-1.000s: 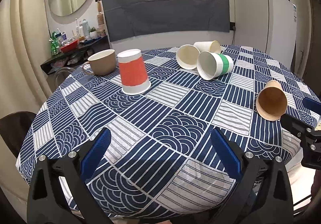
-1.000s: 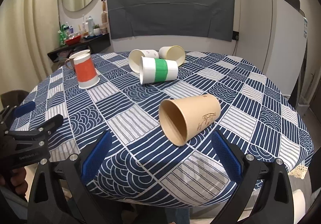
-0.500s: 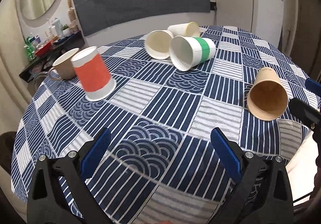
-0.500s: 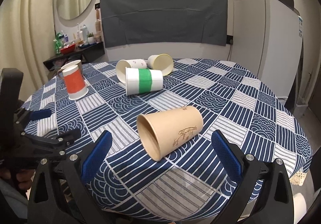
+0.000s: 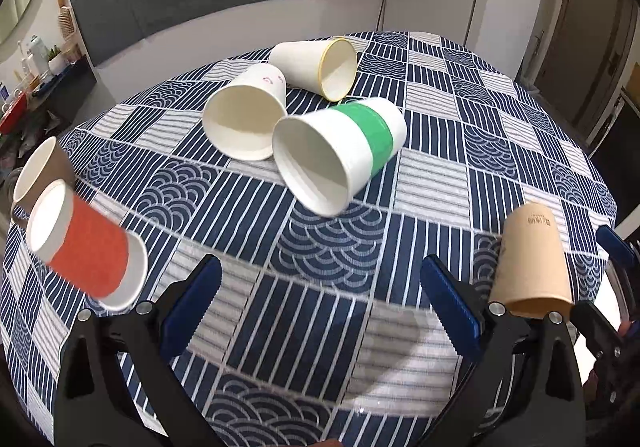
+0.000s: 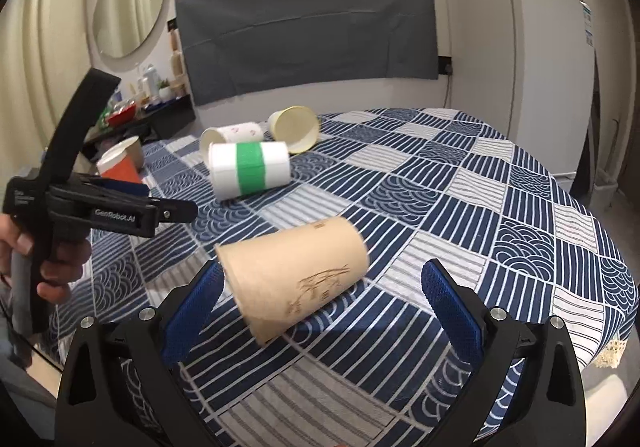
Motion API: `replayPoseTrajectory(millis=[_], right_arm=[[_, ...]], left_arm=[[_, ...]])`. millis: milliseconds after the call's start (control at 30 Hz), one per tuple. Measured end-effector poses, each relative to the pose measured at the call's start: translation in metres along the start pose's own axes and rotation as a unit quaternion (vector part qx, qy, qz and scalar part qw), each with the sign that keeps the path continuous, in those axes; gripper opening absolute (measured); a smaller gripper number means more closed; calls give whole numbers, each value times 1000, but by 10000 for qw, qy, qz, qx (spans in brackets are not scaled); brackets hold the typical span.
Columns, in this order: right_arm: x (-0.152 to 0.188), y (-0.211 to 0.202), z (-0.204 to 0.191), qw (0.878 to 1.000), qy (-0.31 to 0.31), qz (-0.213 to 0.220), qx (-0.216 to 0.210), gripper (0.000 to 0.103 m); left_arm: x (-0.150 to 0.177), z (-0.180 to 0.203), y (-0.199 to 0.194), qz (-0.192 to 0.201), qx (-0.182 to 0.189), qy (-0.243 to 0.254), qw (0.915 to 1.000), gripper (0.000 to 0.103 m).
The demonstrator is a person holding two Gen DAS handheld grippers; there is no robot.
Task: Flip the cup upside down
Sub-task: 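Move the left tool toward the white green-banded cup lying on its side, then close the left tool on the green-banded cup and lift it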
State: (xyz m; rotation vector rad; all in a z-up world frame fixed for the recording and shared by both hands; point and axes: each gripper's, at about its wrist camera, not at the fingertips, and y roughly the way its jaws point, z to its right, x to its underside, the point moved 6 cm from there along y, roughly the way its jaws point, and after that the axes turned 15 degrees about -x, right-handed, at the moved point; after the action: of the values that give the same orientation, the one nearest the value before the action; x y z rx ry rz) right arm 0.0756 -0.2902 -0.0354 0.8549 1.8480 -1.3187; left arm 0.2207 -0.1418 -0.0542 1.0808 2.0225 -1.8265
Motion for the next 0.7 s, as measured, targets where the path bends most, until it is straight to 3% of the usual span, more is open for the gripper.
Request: replayPoseTrajectory(millis=[200, 367, 467, 567, 633, 700], right_arm=[[0, 2, 11, 10000, 39, 43, 29, 95], [1, 0, 20, 9999, 91, 62, 96, 95], [3, -1, 26, 9997, 175, 77, 125, 95], [4, -3, 29, 9996, 216, 89, 143, 95], [5, -3, 30, 9996, 223, 73, 150, 95], [5, -4, 31, 9996, 233, 73, 159, 95]], left_arm=[[-26, 16, 14, -56, 233, 133, 9996, 97], [-37, 27, 23, -221, 522, 78, 9984, 85], [-38, 34, 28, -329, 569, 102, 9978, 70], [-39, 36, 32, -355, 671, 62, 9971, 44], [-40, 37, 34, -357, 713, 20, 9968, 19], [-40, 36, 37, -340, 666, 1, 9972, 10]])
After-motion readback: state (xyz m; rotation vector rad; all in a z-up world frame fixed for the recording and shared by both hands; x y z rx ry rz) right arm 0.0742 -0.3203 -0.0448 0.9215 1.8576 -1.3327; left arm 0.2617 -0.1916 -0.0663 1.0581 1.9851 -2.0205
